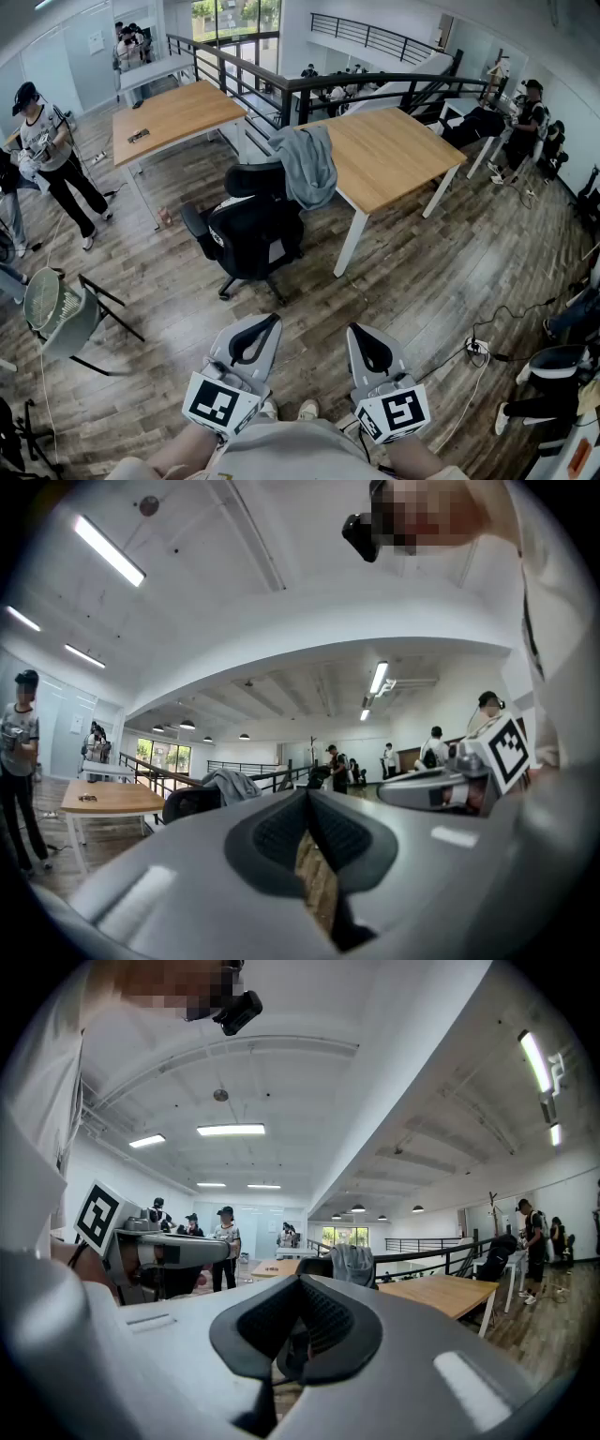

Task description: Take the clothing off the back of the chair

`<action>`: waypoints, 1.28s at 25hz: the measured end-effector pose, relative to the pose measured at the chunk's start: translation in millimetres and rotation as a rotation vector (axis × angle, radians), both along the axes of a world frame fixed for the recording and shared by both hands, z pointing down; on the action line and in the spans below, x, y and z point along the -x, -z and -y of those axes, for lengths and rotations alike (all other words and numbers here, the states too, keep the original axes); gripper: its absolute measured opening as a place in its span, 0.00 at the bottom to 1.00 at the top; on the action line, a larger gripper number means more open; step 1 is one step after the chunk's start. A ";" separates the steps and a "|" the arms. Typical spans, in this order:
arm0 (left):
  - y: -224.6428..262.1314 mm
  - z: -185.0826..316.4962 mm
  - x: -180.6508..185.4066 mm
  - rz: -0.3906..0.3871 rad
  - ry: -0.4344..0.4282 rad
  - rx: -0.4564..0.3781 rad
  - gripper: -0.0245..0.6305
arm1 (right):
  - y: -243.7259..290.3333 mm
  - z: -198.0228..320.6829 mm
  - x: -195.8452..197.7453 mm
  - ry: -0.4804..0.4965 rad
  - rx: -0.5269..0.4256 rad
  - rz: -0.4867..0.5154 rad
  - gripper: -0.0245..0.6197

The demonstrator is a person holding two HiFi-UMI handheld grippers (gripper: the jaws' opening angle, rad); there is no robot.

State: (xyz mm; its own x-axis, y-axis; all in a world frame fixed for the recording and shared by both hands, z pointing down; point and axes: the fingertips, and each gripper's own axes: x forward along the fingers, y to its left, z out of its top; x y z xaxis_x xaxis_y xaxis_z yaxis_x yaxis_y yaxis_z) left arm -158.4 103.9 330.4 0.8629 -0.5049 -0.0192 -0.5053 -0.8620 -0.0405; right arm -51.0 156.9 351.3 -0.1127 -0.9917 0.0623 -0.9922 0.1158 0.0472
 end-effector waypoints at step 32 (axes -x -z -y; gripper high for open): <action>-17.5 -13.7 -47.2 0.065 0.035 0.045 0.04 | 1.8 -8.0 -48.9 0.053 -0.035 0.057 0.04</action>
